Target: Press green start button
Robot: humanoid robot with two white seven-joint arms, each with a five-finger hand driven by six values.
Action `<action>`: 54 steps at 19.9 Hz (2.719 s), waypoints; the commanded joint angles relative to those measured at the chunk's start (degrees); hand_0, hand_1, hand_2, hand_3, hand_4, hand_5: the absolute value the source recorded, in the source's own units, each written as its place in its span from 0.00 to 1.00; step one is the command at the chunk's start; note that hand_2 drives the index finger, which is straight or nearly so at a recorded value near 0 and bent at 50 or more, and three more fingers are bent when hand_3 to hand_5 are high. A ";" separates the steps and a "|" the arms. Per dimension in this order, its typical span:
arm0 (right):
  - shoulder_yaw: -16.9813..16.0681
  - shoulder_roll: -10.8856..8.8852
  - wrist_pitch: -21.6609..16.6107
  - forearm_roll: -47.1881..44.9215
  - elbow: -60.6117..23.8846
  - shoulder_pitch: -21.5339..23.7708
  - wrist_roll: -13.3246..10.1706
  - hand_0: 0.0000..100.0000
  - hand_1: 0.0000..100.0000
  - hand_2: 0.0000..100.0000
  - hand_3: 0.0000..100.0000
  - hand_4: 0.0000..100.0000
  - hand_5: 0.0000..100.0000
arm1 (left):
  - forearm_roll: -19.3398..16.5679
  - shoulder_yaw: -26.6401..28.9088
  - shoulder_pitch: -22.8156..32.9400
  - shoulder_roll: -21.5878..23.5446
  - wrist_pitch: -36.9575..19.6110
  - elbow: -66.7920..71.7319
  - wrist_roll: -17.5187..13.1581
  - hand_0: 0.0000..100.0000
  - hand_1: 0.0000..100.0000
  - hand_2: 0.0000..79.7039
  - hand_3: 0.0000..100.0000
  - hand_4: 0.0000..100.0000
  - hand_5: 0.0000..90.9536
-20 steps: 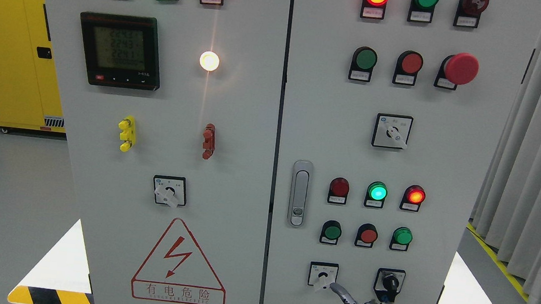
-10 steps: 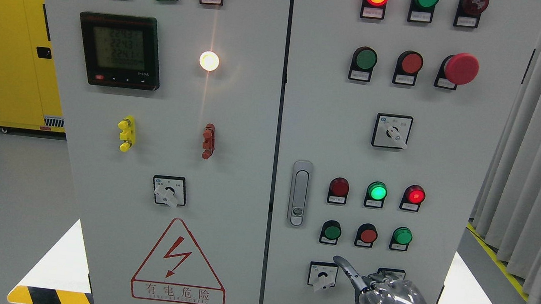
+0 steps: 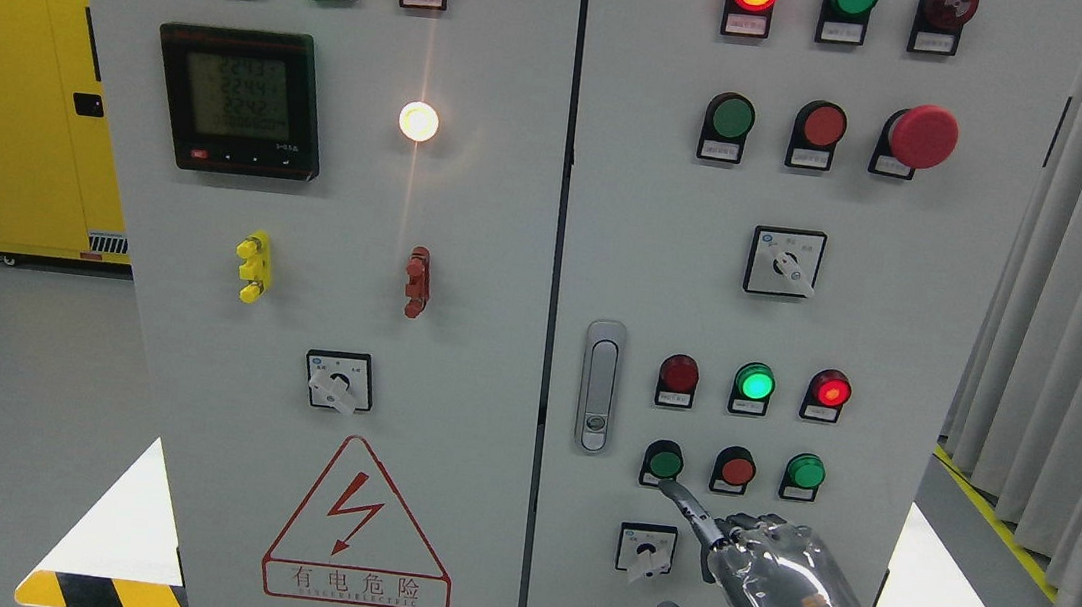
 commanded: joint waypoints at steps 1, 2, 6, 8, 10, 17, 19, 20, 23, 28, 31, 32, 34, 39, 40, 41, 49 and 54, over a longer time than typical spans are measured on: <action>-0.16 -0.04 0.06 0.02 4.30 -2.06 0.01 0.44 0.63 0.00 0.70 0.69 0.60 | 0.02 0.00 -1.58 -0.01 0.01 -1.50 -0.05 0.12 0.56 0.00 0.00 0.00 0.00; -0.16 -0.04 0.23 0.11 4.65 -2.15 0.01 0.44 0.63 0.00 0.70 0.69 0.60 | 0.02 0.00 -1.58 -0.01 0.01 -1.50 -0.05 0.12 0.56 0.00 0.00 0.00 0.00; -0.16 -0.04 1.64 0.02 5.97 -2.24 0.10 0.45 0.63 0.00 0.70 0.69 0.60 | 0.02 0.00 -1.67 -0.01 0.01 -1.50 -0.05 0.12 0.56 0.00 0.00 0.00 0.00; -0.25 -0.04 1.81 -0.24 6.06 -2.59 0.97 0.45 0.63 0.00 0.70 0.69 0.60 | 0.02 0.00 -1.58 -0.01 0.01 -1.50 -0.05 0.12 0.56 0.00 0.00 0.00 0.00; -0.34 -0.04 1.90 -0.33 6.06 -3.12 1.15 0.45 0.63 0.00 0.70 0.69 0.60 | 0.02 0.00 -1.58 -0.01 0.01 -1.50 -0.05 0.12 0.56 0.00 0.00 0.00 0.00; -0.25 -0.04 3.39 -0.86 5.71 -3.74 1.24 0.47 0.62 0.00 0.70 0.69 0.60 | 0.02 0.00 -1.67 0.08 0.01 -1.50 -0.05 0.12 0.56 0.00 0.00 0.00 0.00; -0.34 0.05 3.39 -0.95 5.19 -3.39 1.15 0.47 0.62 0.00 0.70 0.69 0.60 | 0.02 0.00 -1.58 -0.01 0.01 -1.50 -0.05 0.12 0.56 0.00 0.00 0.00 0.00; -0.51 0.05 3.39 -0.95 4.40 -3.12 1.07 0.47 0.62 0.00 0.70 0.69 0.60 | 0.02 0.00 -1.67 -0.01 0.01 -1.50 -0.05 0.12 0.56 0.00 0.00 0.00 0.00; -0.95 0.40 3.22 -1.56 2.11 -0.76 0.63 0.49 0.62 0.00 0.69 0.69 0.59 | 0.02 0.00 -1.58 -0.01 0.01 -1.50 -0.05 0.12 0.56 0.00 0.00 0.00 0.00; -1.13 0.66 3.39 -10.86 -0.88 2.76 0.27 0.50 0.61 0.00 0.69 0.66 0.55 | 0.02 0.00 -1.58 -0.01 0.01 -1.50 -0.05 0.12 0.56 0.00 0.00 0.00 0.00; -1.04 0.66 3.39 -20.68 -2.55 3.03 0.97 0.50 0.59 0.00 0.45 0.44 0.29 | 0.02 0.00 -1.58 -0.01 0.01 -1.50 -0.05 0.12 0.56 0.00 0.00 0.00 0.00; -0.78 0.66 3.39 -27.25 -2.99 3.38 1.15 0.49 0.59 0.00 0.41 0.39 0.27 | 0.02 0.00 -1.58 -0.01 0.01 -1.50 -0.05 0.12 0.56 0.00 0.00 0.00 0.00; -0.25 0.66 4.18 -36.23 -3.60 3.99 1.24 0.49 0.59 0.00 0.25 0.25 0.18 | 0.02 0.00 -1.58 -0.01 0.01 -1.50 -0.05 0.12 0.56 0.00 0.00 0.00 0.00; 1.06 0.49 14.36 -59.87 -8.08 8.12 1.24 0.47 0.59 0.00 0.06 0.08 0.00 | -0.06 0.00 -1.58 -0.01 0.01 -1.50 -0.05 0.12 0.56 0.00 0.00 0.00 0.00; 1.24 0.40 16.03 -63.84 -9.13 9.00 1.24 0.47 0.59 0.00 0.05 0.08 0.00 | 0.02 0.00 -1.58 -0.01 0.01 -1.50 -0.05 0.12 0.56 0.00 0.00 0.00 0.00; 1.33 0.31 17.44 -66.92 -9.93 10.05 1.24 0.48 0.60 0.00 0.04 0.08 0.00 | 0.02 0.00 -1.67 -0.01 0.01 -1.50 -0.05 0.12 0.56 0.00 0.00 0.00 0.00; 5.19 0.05 17.81 -70.91 -11.08 16.65 1.24 0.56 0.57 0.00 0.00 0.04 0.00 | 0.02 0.00 -1.58 -0.01 0.01 -1.50 -0.05 0.12 0.56 0.00 0.00 0.00 0.00; 5.64 0.05 17.81 -70.91 -11.08 17.79 1.24 0.55 0.57 0.00 0.00 0.05 0.00 | 0.02 0.00 -1.67 -0.01 0.01 -1.50 -0.05 0.12 0.56 0.00 0.00 0.00 0.00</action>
